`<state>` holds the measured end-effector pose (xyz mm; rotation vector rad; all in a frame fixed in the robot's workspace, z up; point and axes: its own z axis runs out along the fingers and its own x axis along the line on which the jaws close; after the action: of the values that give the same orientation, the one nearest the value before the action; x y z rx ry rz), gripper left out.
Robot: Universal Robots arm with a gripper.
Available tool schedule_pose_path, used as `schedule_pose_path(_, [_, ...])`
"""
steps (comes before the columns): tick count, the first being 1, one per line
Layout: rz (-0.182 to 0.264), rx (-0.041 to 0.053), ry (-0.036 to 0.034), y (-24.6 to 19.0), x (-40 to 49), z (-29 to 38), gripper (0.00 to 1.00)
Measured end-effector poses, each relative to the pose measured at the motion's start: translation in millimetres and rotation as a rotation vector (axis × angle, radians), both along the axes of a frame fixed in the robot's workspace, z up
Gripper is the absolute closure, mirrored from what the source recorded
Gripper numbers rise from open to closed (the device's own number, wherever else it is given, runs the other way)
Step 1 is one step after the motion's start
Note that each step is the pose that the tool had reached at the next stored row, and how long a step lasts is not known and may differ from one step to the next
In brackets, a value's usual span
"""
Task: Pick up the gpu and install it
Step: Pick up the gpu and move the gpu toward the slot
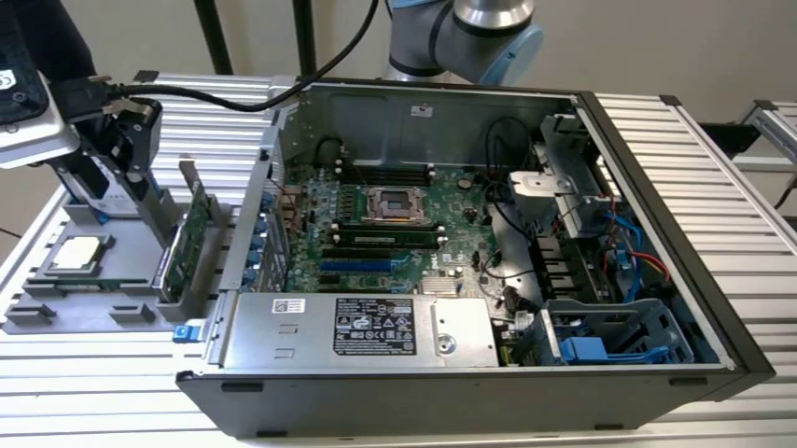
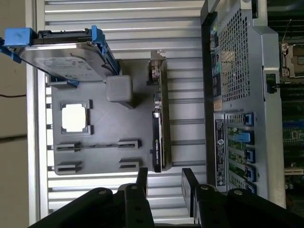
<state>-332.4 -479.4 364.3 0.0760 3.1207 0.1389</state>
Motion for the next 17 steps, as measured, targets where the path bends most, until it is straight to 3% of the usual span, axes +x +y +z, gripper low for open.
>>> schedule_pose_path(17, [0.004,-0.0001,0.0,2.2,1.7,-8.3,0.0])
